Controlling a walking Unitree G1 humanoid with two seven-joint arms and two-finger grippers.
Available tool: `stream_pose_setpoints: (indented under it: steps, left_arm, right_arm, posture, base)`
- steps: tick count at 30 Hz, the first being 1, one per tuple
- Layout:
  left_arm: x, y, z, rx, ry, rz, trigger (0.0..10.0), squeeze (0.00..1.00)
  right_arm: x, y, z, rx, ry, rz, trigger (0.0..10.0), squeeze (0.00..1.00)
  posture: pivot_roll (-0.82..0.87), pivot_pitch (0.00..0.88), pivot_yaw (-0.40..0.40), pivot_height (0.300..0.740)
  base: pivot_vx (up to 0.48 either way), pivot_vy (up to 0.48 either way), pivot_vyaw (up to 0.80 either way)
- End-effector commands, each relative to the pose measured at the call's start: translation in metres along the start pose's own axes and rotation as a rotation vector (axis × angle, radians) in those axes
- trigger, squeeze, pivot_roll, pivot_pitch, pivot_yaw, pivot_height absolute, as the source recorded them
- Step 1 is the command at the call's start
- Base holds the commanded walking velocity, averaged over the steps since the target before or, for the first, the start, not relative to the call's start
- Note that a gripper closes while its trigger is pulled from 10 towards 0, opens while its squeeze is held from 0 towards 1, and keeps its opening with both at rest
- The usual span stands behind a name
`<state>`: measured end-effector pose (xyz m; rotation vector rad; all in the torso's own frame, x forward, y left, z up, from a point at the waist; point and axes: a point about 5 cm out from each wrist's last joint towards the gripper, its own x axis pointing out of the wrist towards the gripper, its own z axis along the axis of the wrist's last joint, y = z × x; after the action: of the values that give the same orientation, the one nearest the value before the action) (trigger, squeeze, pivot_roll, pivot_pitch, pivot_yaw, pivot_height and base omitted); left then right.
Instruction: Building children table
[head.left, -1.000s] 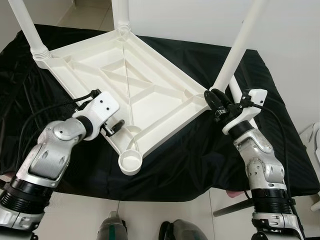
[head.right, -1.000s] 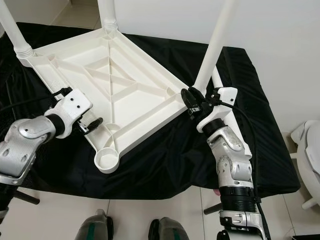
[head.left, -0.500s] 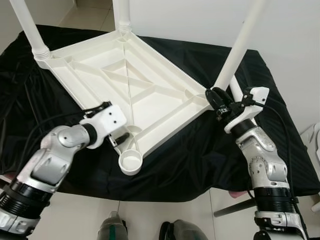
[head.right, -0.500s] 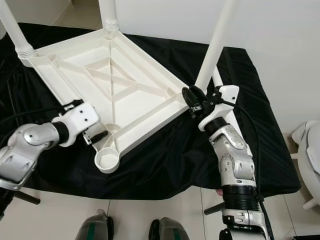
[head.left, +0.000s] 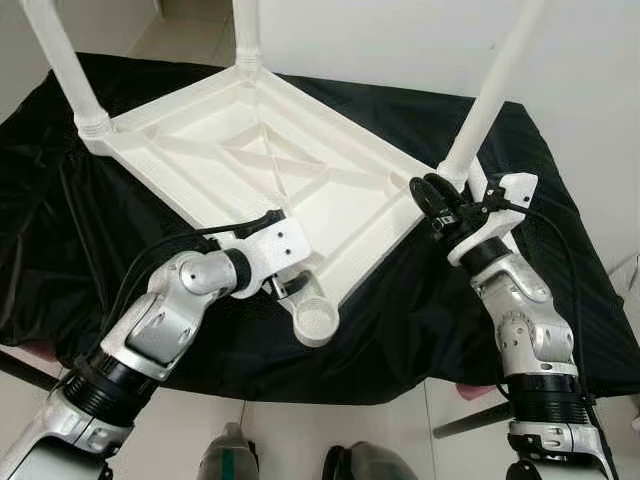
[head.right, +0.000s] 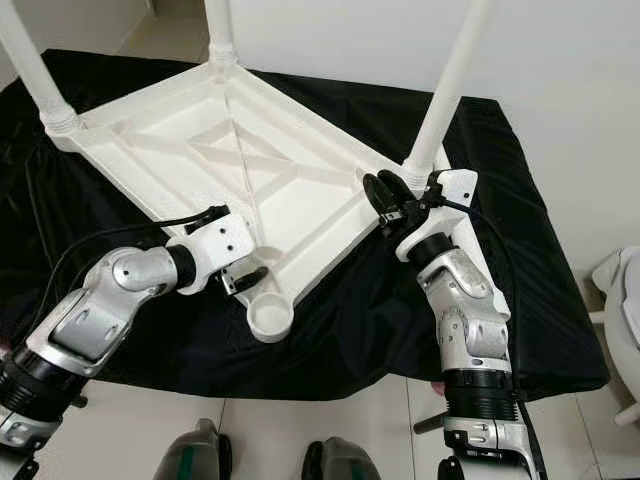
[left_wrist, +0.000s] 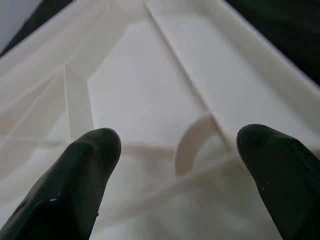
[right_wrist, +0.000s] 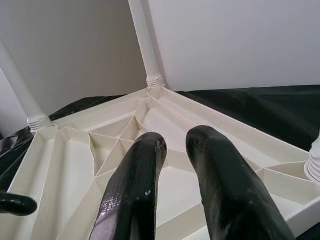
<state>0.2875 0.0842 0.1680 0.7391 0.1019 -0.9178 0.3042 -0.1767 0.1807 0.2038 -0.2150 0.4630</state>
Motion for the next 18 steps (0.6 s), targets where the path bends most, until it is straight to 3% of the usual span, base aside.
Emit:
stream_pose_setpoints:
  steps: [1, 18]
  left_arm:
    - [0.005, -0.001, 0.002, 0.011, -0.003, -0.005, 10.0, 0.00]
    - [0.013, 0.004, 0.019, 0.008, -0.065, 0.017, 10.0, 0.00]
  right_arm:
    - [0.002, -0.002, 0.002, -0.004, -0.017, -0.010, 10.0, 0.00]
    - [0.000, 0.004, 0.000, 0.007, -0.027, -0.027, 10.0, 0.00]
  posture:
    - [-0.03, 0.000, -0.022, 0.740]
    - [-0.04, 0.032, -0.013, 0.740]
  base:
    - [0.000, 0.000, 0.00]
    - [0.000, 0.000, 0.00]
